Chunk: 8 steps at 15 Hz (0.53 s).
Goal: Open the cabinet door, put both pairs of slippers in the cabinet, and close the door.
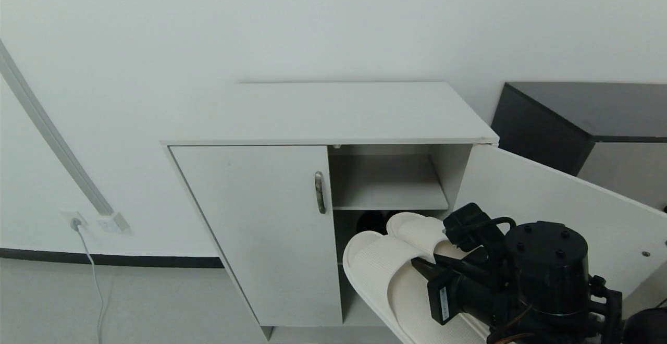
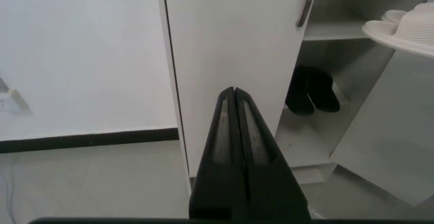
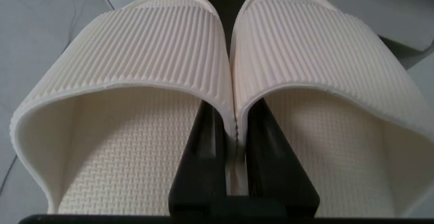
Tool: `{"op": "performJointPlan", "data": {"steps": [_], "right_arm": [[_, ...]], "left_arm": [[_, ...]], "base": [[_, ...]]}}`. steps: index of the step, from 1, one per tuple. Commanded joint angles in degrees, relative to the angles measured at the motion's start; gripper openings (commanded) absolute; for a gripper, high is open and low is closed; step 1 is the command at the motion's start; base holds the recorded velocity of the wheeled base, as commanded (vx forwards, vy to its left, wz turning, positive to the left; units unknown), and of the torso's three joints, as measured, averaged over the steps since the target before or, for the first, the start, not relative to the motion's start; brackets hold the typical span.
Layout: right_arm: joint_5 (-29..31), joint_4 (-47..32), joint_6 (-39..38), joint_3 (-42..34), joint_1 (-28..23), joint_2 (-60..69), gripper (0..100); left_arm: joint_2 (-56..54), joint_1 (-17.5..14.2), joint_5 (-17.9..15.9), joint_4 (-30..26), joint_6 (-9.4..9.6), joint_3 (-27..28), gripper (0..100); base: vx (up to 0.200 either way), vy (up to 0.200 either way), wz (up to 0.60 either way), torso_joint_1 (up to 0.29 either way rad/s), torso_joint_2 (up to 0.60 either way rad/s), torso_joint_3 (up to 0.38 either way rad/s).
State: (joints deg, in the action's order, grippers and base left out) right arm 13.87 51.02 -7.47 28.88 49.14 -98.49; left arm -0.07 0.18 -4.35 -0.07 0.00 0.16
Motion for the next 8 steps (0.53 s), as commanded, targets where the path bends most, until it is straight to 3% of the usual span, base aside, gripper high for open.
{"op": "performJointPlan", "data": {"steps": [1, 8], "right_arm": [[0.01, 0.05, 0.0, 0.04, -0.01, -0.48, 0], [0.1, 1.19, 0.0, -0.14, 0.08, -0.65, 0]], "left_arm": [[0.07, -0.01, -0.04, -0.01, 0.0, 0.02, 0], [0.07, -0.01, 0.05, -0.01, -0.09, 0.02, 0]], "base": [[0.0, 0.0, 0.0, -0.159, 0.49, 0.315], [0.0, 0.0, 0.0, -0.134, 0.47, 0.334]]}}
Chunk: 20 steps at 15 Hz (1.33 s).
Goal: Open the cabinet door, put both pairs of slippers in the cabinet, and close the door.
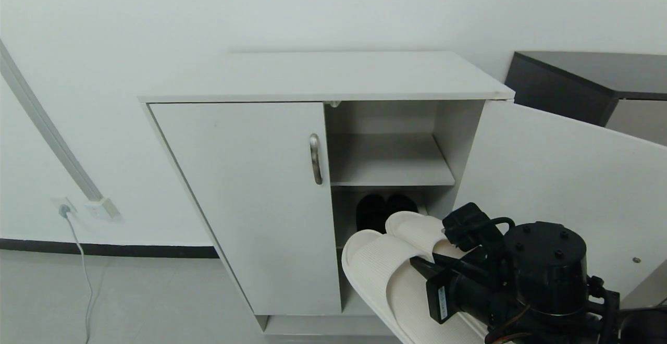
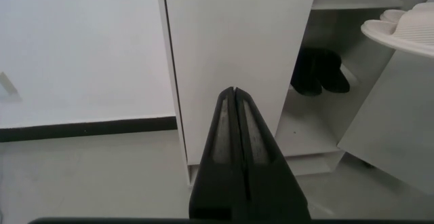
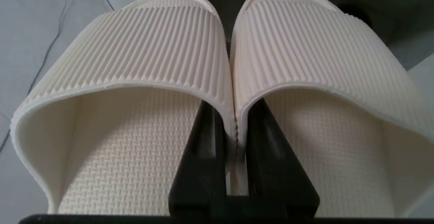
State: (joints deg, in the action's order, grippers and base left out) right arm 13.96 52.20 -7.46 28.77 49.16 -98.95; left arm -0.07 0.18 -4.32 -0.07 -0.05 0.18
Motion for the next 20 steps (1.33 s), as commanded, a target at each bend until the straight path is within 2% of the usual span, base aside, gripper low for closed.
{"op": "performJointPlan", "data": {"steps": [1, 9, 15, 16, 18, 20], "right_arm": [[0.1, 0.01, -0.01, -0.03, 0.05, -0.19, 0], [0.1, 0.09, -0.01, -0.03, 0.32, -1.33, 0], [0.9, 0.97, 2.8, -1.35, 0.49, -1.95, 0], [0.9, 0.97, 2.8, -1.35, 0.49, -1.95, 0], [0.9, 6.42, 2.89, -2.23, 0.67, -3.53, 0], [0.81, 7.57, 2.89, -2.4, 0.76, -4.94, 0]], "left_arm": [[0.07, -0.01, -0.08, -0.01, -0.04, -0.01, 0], [0.07, -0.01, -0.08, -0.01, 0.05, -0.01, 0], [0.07, -0.01, 0.01, -0.01, 0.05, -0.01, 0], [0.07, -0.01, 0.01, -0.01, 0.05, -0.01, 0], [0.07, -0.01, -0.08, -0.01, 0.05, -0.01, 0], [0.07, -0.01, -0.08, -0.01, 0.05, -0.01, 0]], "base": [[0.0, 0.0, 0.0, -0.1, 0.46, 0.359], [0.0, 0.0, 0.0, -0.035, 0.39, 0.348], [0.0, 0.0, 0.0, 0.001, 0.02, 0.024], [0.0, 0.0, -0.6, 0.002, 0.01, -0.002], [0.0, 0.0, -0.3, 0.001, 0.0, -0.001], [0.0, 0.0, 0.0, 0.0, 0.0, 0.0]]}}
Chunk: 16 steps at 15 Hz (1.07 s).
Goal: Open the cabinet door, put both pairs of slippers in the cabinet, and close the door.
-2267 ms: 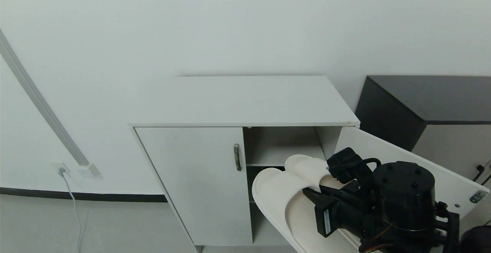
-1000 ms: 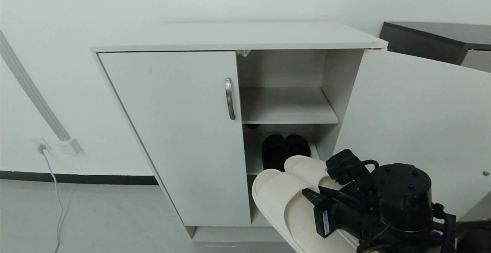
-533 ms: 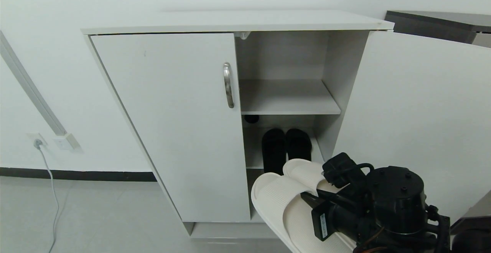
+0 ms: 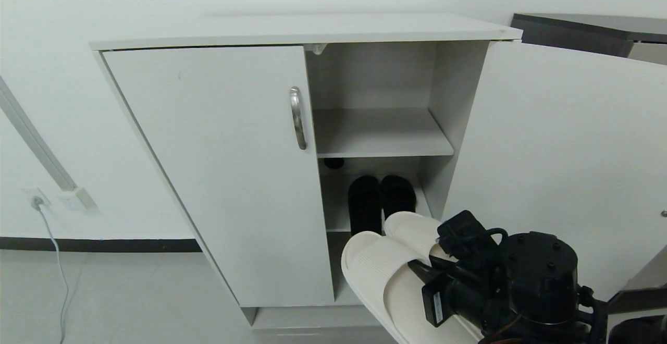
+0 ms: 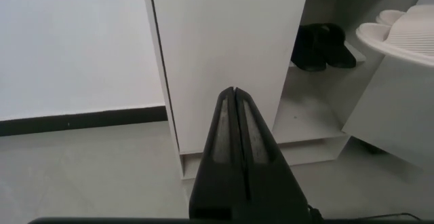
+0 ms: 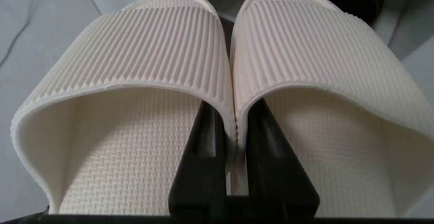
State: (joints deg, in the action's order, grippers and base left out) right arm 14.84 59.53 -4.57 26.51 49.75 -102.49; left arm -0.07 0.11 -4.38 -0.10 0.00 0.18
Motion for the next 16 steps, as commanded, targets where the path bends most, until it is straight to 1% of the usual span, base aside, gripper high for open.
{"op": "performJointPlan", "data": {"steps": [1, 3, 4, 5, 6, 7, 8, 9, 10, 12, 14, 15, 16], "right_arm": [[-0.16, 0.24, 0.0, 0.03, 0.26, -1.93, 0], [0.02, 1.29, -0.09, 1.43, 0.79, -3.42, 0], [1.6, 2.52, -0.26, 3.81, 1.58, -5.18, 0], [6.26, 2.52, -0.53, 7.32, 1.75, -7.11, 0], [10.56, 0.68, -1.05, 11.37, 2.11, -9.31, 0], [16.28, -3.28, -3.16, 15.32, 3.16, -11.33, 0], [20.5, -7.06, -5.27, 18.92, 4.04, -12.3, 0], [26.12, -14.97, -8.79, 25.25, 5.09, -13.71, 0], [28.49, -20.68, -10.28, 29.12, 5.8, -13.79, 0], [29.11, -32.72, -12.83, 35.45, 6.94, -10.8, 0], [29.11, -44.94, -16.08, 42.04, 6.85, -8.61, 0], [29.99, -51.26, -17.4, 46.96, 6.76, -7.64, 0], [30.6, -52.06, -17.4, 48.02, 6.76, -7.38, 0]], "left_arm": [[0.07, -0.02, 0.07, 0.01, 0.0, -0.01, 0], [0.07, 0.07, -0.02, 0.01, 0.0, -0.01, 0], [0.07, 0.07, -0.02, 0.01, 0.09, -0.01, 0], [0.07, 0.07, -0.02, 0.01, 0.09, -0.01, 0], [0.07, 0.07, -0.02, 0.01, 0.0, -0.01, 0], [0.07, 0.07, -0.02, 0.01, 0.09, -0.01, 0], [0.07, 0.07, -0.02, 0.01, 0.09, -0.01, 0], [0.07, 0.07, -0.02, 0.01, 0.09, -0.01, 0], [0.07, 0.07, -0.02, 0.01, 0.09, -0.01, 0], [0.07, 0.07, -0.02, 0.01, 0.09, -0.01, 0], [0.07, 0.07, -0.02, 0.01, 0.09, -0.01, 0], [0.07, 0.07, -0.02, 0.01, 0.09, -0.01, 0], [0.07, 0.07, -0.02, 0.01, 0.09, -0.01, 0]], "base": [[0.0, 0.0, 0.0, 0.0, 0.0, 0.0], [0.0, 0.0, 0.0, 0.0, 0.0, 0.0], [0.0, 0.0, 0.0, 0.0, 0.0, 0.0], [0.0, 0.0, 0.0, 0.0, 0.0, 0.0], [0.0, 0.0, 0.0, 0.0, 0.0, 0.0], [0.0, 0.0, 0.0, 0.0, 0.0, 0.0], [0.0, 0.0, 0.0, 0.0, 0.0, 0.0], [0.0, 0.0, 0.0, 0.0, 0.0, 0.0], [0.0, 0.0, 0.0, 0.0, 0.0, 0.0], [0.0, 0.0, 0.0, 0.0, 0.0, 0.0], [0.0, 0.0, 0.0, 0.0, 0.0, 0.0], [0.0, 0.0, 0.0, 0.0, 0.0, 0.0], [0.0, 0.0, 0.0, 0.0, 0.0, 0.0]]}}
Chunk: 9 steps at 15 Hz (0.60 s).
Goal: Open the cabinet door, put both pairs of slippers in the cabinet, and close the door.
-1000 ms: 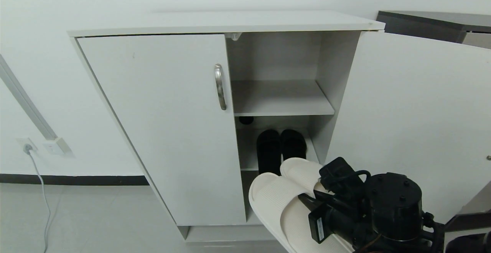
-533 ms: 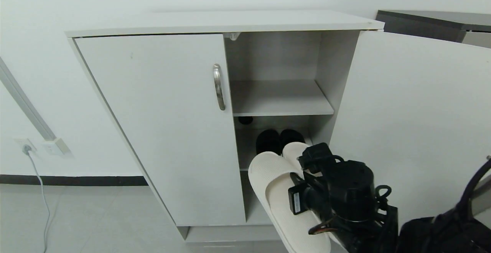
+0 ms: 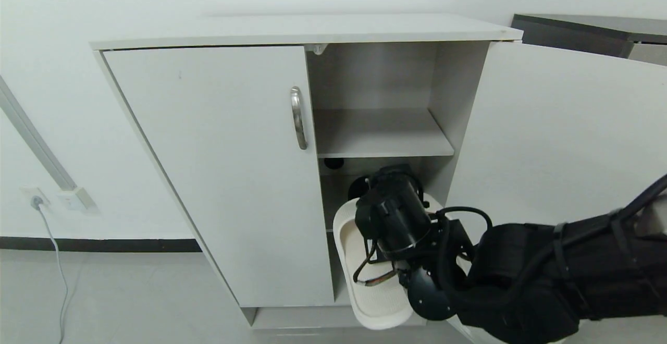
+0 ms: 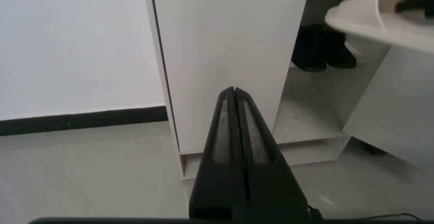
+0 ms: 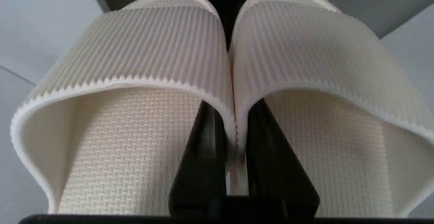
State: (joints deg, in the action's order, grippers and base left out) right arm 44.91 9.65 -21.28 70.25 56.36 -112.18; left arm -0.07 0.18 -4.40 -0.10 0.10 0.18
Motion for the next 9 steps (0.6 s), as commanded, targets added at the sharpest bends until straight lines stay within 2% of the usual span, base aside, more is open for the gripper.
{"op": "performJointPlan", "data": {"steps": [1, 4, 9], "right_arm": [[1.94, -2.45, 0.63, 7.09, -0.02, 3.11, 0], [2.2, -0.51, 4.67, 8.23, -1.16, 4.34, 0], [2.2, 2.03, 5.11, 7.7, -3.01, 3.9, 0]], "left_arm": [[0.07, -0.01, 0.01, 0.01, -0.01, -0.01, 0], [0.07, -0.01, 0.01, 0.01, -0.01, -0.01, 0], [0.07, -0.01, 0.01, 0.01, -0.1, -0.01, 0]], "base": [[0.0, 0.0, 0.0, 0.0, 0.0, 0.0], [0.0, 0.0, 0.0, 0.0, 0.0, 0.0], [0.0, 0.0, 0.0, 0.0, 0.0, 0.0]]}}
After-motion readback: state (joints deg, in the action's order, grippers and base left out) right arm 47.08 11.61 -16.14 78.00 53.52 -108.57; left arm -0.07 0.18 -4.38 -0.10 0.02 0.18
